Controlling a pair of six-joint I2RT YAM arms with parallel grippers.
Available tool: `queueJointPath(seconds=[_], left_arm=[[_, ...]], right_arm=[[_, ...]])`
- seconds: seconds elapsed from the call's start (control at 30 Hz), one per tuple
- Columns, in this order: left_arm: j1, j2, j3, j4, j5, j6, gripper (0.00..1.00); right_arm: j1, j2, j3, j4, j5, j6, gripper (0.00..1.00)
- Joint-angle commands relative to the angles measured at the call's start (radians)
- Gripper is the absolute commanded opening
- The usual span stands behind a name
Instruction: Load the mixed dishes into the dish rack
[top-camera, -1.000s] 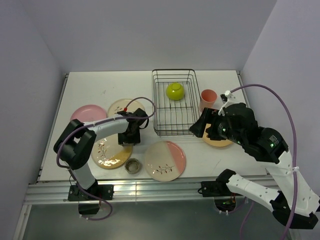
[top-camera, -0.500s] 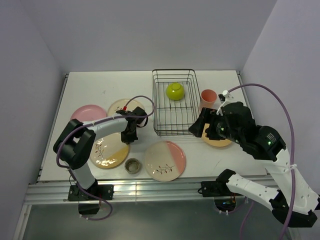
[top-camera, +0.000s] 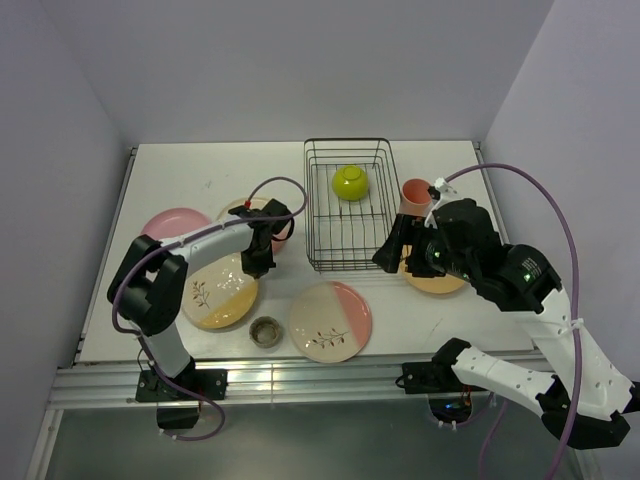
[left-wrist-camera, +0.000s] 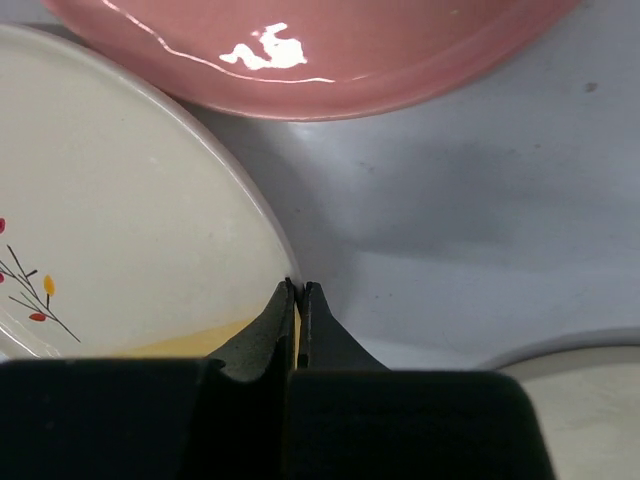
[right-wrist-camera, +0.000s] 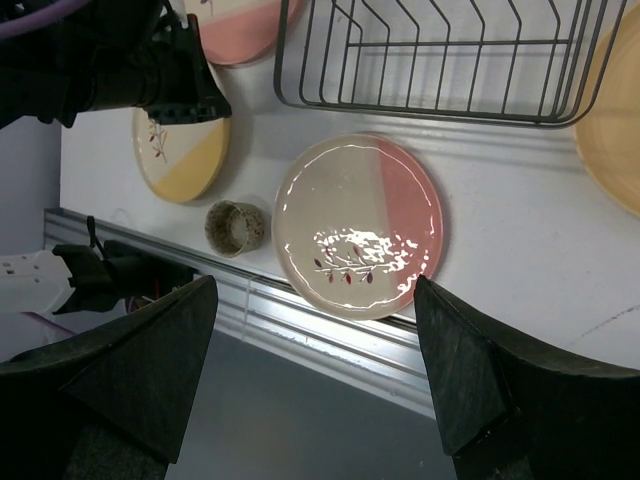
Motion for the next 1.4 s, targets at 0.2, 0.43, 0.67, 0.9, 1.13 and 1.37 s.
queueJointPath(seconds=[0.2,0.43,0.67,0.9,1.13,1.37], left_arm=[[-0.002,-0.083,0.07,-0.009,0.078,0.018,0.0],[-0.002,-0.165,0.098,-0.066,0.127,0.018,0.0],[-0.002,-0.241,0.12,-0.106,0.162,0.018,0.0],[-0.002,-0.256,0.115,-0.107,0.179,0.021,0.0],[-0.002,-0.273,0.11,-0.112,0.185,0.03,0.0],[-0.002,-0.277,0.118,-0.121,0.193,0.03,0.0]], right_arm=[[-0.001,0.004,-0.028,0.053,-0.028,-0.035,0.87],[-0.001,0.022,-0.095,0.107,-0.114,-0.06,0.86],[0.007,0.046,-0.123,0.171,-0.16,-0.071,0.85],[0.025,0.061,-0.144,0.2,-0.174,-0.085,0.85],[0.071,0.058,-0.215,0.242,-0.145,-0.085,0.84],[0.128,0.095,-0.236,0.35,-0.141,-0.026,0.83]])
